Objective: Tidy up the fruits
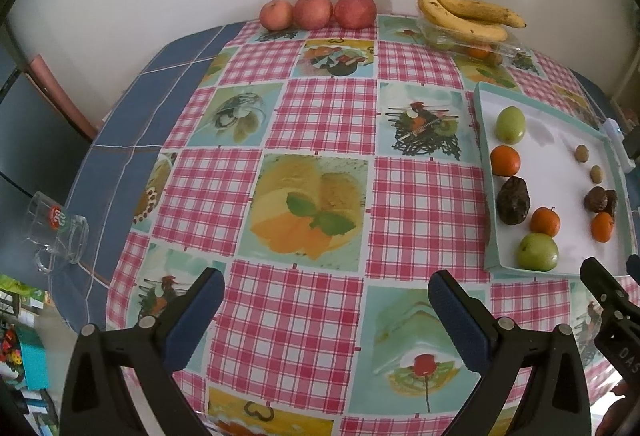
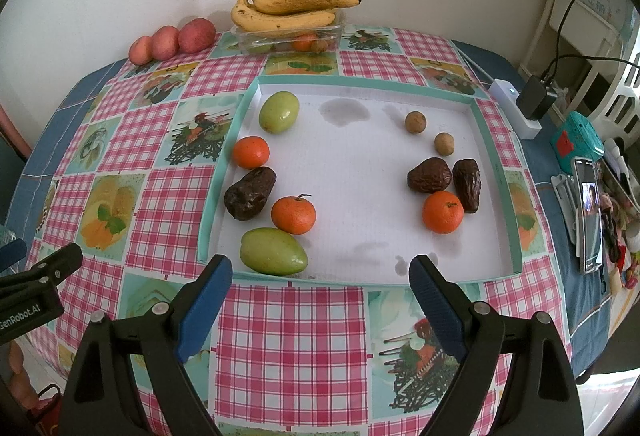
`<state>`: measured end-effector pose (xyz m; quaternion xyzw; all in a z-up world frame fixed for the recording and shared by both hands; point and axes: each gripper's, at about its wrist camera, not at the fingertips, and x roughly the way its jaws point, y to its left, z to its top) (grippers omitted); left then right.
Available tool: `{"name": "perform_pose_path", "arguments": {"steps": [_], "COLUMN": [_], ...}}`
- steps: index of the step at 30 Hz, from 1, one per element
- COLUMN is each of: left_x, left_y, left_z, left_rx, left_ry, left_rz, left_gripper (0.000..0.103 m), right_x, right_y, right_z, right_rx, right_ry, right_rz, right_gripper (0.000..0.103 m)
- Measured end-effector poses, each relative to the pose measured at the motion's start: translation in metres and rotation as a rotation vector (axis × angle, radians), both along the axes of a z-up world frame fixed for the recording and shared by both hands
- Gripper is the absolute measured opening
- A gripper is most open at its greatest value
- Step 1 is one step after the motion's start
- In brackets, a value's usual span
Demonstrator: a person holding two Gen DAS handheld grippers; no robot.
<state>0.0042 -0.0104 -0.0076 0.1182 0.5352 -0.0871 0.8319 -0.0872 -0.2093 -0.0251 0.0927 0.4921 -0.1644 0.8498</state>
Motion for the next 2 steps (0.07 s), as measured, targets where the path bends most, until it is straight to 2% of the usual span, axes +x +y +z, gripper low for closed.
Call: {"name": "perform_pose_path", "arguments": {"steps": [2], "left_x": [0.0002], "left_y": [0.0002], "left_z": [0.0001], "left_rx": [0.0], "left_ry": [0.0], "left_rz": [-0.001], "left_gripper": [0.103], "right_x": [0.0005], "right_y": [-0.0001], "right_z": [0.0003], "right_rx": [0.0], "right_ry": [0.0], "right_rz": [0.0], "right_gripper": [0.091]}}
